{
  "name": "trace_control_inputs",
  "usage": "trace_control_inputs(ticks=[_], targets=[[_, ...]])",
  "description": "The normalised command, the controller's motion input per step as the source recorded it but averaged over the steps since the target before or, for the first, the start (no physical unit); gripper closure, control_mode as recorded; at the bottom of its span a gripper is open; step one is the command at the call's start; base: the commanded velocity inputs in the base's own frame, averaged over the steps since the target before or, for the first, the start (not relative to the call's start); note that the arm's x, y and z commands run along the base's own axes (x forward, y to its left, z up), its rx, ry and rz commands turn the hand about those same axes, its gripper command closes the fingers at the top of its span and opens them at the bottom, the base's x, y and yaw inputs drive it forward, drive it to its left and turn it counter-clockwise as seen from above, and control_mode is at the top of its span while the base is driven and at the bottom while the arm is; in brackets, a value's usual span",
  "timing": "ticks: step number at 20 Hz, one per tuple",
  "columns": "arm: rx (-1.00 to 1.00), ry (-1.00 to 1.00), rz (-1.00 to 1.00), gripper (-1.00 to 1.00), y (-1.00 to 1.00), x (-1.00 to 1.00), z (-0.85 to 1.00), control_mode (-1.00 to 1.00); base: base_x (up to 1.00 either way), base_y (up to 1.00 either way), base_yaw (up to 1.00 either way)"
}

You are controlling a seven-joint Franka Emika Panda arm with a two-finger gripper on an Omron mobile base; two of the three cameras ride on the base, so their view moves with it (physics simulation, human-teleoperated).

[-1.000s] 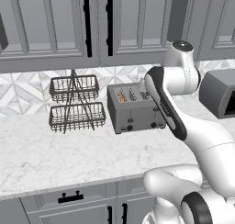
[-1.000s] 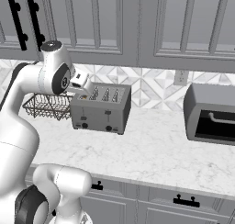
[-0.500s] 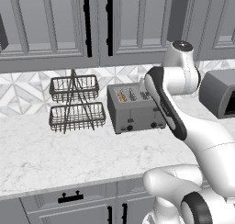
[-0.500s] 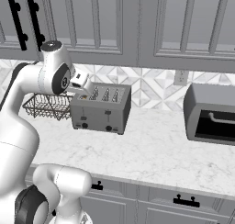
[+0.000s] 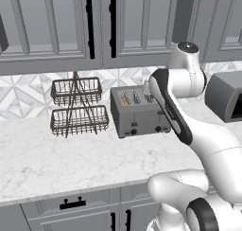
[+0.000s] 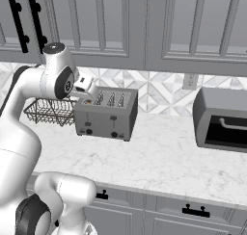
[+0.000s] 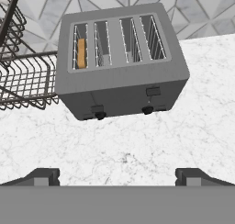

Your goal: Start the toaster. Once the lever pops up, take the bread to the plate on the dining counter.

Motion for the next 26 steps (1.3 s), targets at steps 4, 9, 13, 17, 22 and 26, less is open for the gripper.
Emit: trace_control_inputs(ticks=[4, 9, 13, 17, 22, 26], targets=[[0.00, 0.00, 0.00, -1.00, 0.00, 0.00, 0.00, -1.00, 0.00, 0.00, 0.00], [0.00, 0.00, 0.00, -1.00, 0.00, 0.00, 0.00, -1.00, 0.00, 0.00, 0.00], [0.00, 0.00, 0.00, -1.00, 0.00, 0.00, 0.00, -1.00, 0.00, 0.00, 0.00], [0.00, 0.00, 0.00, -1.00, 0.00, 0.00, 0.00, -1.00, 0.00, 0.00, 0.00], [0.00, 0.00, 0.00, -1.00, 0.00, 0.00, 0.00, -1.00, 0.00, 0.00, 0.00], [0.00, 0.00, 0.00, -1.00, 0.00, 0.00, 0.00, -1.00, 0.00, 0.00, 0.00]])
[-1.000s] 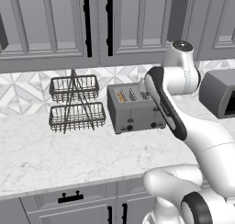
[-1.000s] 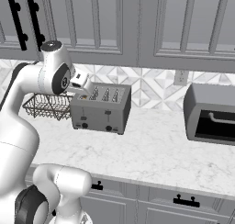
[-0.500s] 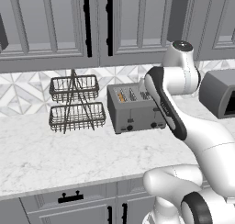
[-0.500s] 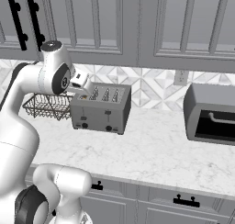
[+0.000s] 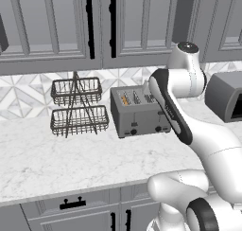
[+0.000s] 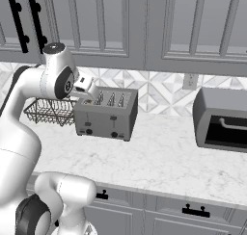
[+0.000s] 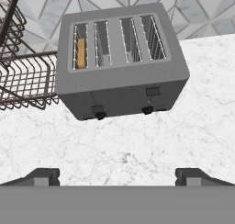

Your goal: Start the toaster. Once the lever pops up, take the bread to the plate on the dining counter.

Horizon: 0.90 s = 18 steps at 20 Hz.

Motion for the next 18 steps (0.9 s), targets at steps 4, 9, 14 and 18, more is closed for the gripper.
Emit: trace_control_inputs(ticks=[4, 9, 14, 18], targets=[[0.00, 0.00, 0.00, -1.00, 0.00, 0.00, 0.00, -1.00, 0.00, 0.00, 0.00], [0.00, 0.00, 0.00, -1.00, 0.00, 0.00, 0.00, -1.00, 0.00, 0.00, 0.00], [0.00, 0.00, 0.00, -1.00, 0.00, 0.00, 0.00, -1.00, 0.00, 0.00, 0.00], [0.00, 0.00, 0.00, -1.00, 0.00, 0.00, 0.00, -1.00, 0.00, 0.00, 0.00]])
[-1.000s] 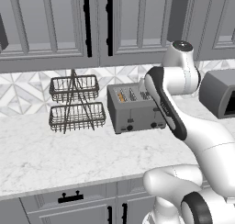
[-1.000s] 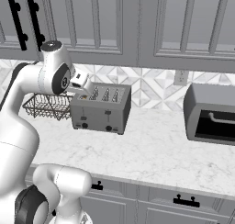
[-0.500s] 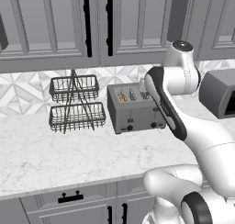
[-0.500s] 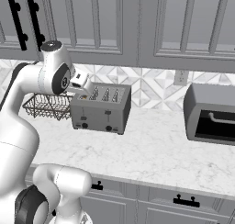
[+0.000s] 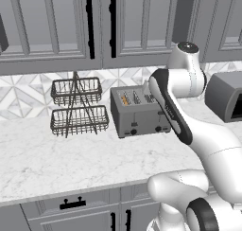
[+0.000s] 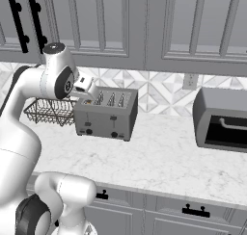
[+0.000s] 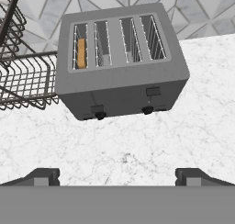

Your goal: Start the toaster. Once the lever pops up, take the bread to the plate on the dining counter.

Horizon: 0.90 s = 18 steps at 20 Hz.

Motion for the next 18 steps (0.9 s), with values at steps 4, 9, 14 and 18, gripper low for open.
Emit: trace_control_inputs(ticks=[4, 9, 14, 18], targets=[[0.00, 0.00, 0.00, -1.00, 0.00, 0.00, 0.00, -1.00, 0.00, 0.00, 0.00], [0.00, 0.00, 0.00, -1.00, 0.00, 0.00, 0.00, -1.00, 0.00, 0.00, 0.00], [0.00, 0.00, 0.00, -1.00, 0.00, 0.00, 0.00, -1.00, 0.00, 0.00, 0.00], [0.00, 0.00, 0.00, -1.00, 0.00, 0.00, 0.00, -1.00, 0.00, 0.00, 0.00]])
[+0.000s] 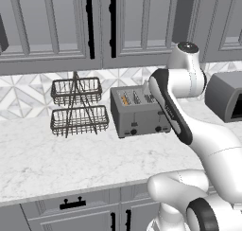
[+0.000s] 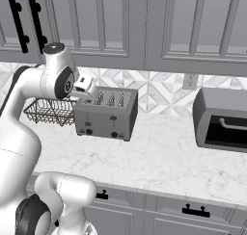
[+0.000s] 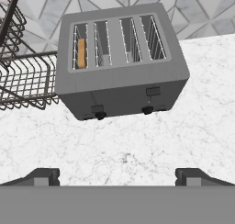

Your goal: Start the toaster. Once the lever pops up, take the bread to the plate on the dining counter.

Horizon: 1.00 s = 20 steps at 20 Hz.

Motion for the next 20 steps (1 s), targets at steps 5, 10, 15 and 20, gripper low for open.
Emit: trace_control_inputs(ticks=[5, 10, 15, 20], targets=[[0.00, 0.00, 0.00, -1.00, 0.00, 0.00, 0.00, -1.00, 0.00, 0.00, 0.00], [0.00, 0.00, 0.00, -1.00, 0.00, 0.00, 0.00, -1.00, 0.00, 0.00, 0.00], [0.00, 0.00, 0.00, -1.00, 0.00, 0.00, 0.00, -1.00, 0.00, 0.00, 0.00], [0.00, 0.00, 0.00, -1.00, 0.00, 0.00, 0.00, -1.00, 0.00, 0.00, 0.00]])
